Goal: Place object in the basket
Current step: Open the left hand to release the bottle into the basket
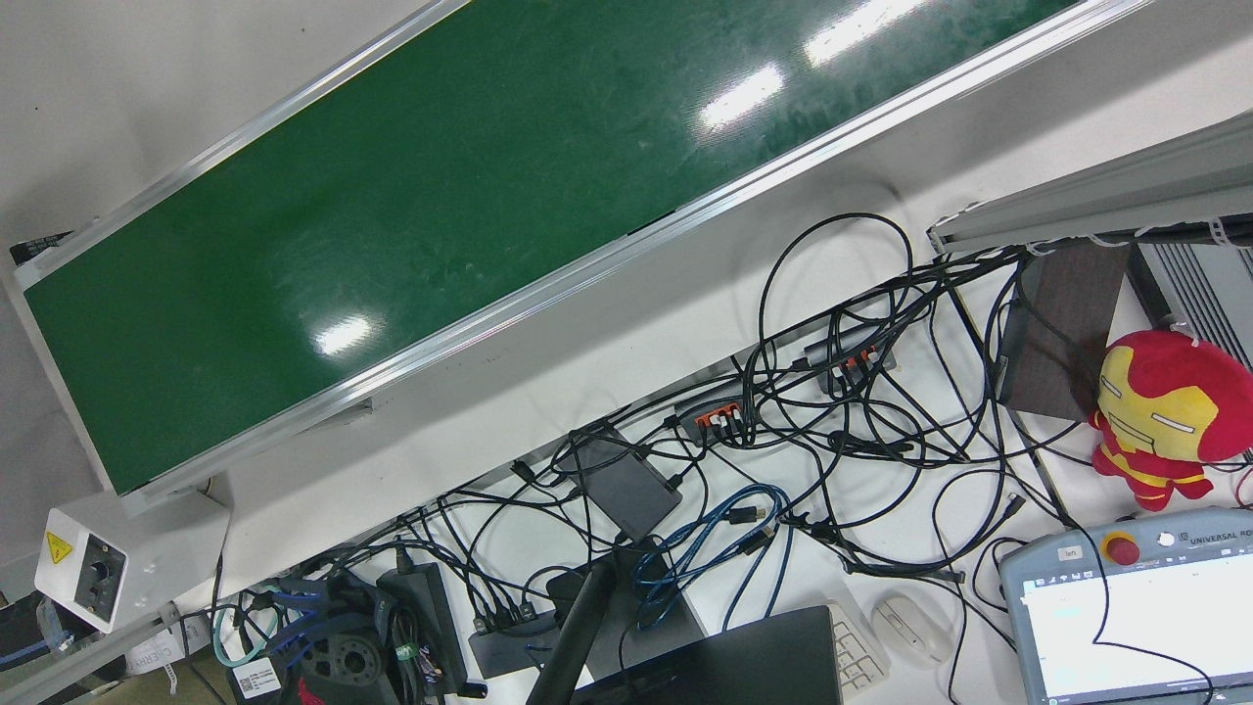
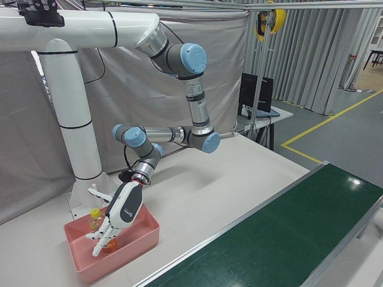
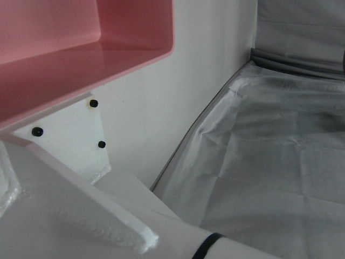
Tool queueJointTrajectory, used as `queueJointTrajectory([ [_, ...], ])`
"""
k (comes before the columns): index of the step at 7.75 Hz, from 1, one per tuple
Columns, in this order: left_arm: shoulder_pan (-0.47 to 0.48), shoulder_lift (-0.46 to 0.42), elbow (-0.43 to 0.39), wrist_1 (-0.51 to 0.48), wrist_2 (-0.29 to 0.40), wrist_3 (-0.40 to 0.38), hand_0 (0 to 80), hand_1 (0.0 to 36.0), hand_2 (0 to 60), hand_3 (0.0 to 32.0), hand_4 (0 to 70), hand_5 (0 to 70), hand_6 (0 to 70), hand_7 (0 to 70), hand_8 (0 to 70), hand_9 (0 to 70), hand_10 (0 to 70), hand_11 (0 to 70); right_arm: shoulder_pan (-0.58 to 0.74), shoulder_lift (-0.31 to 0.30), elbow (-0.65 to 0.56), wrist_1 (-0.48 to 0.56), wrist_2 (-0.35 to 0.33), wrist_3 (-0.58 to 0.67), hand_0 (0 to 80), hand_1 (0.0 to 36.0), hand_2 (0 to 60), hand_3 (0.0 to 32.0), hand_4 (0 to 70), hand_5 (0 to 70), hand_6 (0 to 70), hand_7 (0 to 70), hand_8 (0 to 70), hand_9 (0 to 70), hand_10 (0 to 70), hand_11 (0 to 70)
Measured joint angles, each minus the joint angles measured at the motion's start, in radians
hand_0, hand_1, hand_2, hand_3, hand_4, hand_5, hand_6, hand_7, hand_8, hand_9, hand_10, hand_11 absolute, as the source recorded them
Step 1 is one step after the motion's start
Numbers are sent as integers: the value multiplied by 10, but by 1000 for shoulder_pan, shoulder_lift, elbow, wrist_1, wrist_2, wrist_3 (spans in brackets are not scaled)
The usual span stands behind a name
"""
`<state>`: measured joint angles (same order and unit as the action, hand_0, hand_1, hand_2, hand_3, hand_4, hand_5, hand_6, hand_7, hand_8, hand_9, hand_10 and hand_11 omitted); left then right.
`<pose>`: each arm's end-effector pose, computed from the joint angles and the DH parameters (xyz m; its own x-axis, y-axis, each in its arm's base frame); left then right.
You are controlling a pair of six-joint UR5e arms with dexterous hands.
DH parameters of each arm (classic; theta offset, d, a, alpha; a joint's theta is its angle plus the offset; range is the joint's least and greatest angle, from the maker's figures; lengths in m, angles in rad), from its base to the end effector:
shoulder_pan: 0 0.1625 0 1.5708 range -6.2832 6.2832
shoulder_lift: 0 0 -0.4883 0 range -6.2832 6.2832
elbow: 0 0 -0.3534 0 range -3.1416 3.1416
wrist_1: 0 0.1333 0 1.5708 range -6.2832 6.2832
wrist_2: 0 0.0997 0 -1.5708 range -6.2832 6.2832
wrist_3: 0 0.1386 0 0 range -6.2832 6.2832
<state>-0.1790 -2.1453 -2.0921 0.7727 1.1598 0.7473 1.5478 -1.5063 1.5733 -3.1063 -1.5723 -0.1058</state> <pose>0.5363 -0.2888 0.3123 -0.6055 -0.5738 -0.5514 0.1351 0.6087 -0.7818 0.1208 -0.5351 0.7111 -0.9944 0.0136 0.1052 -0.1032 0.1041 -0.9892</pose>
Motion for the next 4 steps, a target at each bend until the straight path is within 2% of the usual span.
queueJointTrajectory([
  [1, -3, 12, -4, 0, 0, -3, 312, 0, 0, 0, 18, 238, 0, 0, 80, 111, 134, 193, 0, 0, 0, 0, 0, 0, 0, 0, 0, 0, 0, 0, 0, 0, 0, 0, 0, 0],
  [3, -11, 21, -14, 0, 1, -6, 307, 0, 0, 0, 10, 185, 0, 0, 62, 87, 91, 131, 0, 0, 1, 0, 0, 0, 0, 0, 0, 0, 0, 0, 0, 0, 0, 0, 0, 0],
  [4, -27, 29, -33, 2, 3, -8, 258, 0, 0, 0, 1, 169, 0, 0, 54, 76, 70, 99, 0, 0, 1, 0, 0, 0, 0, 0, 0, 0, 0, 0, 0, 0, 0, 0, 0, 0],
])
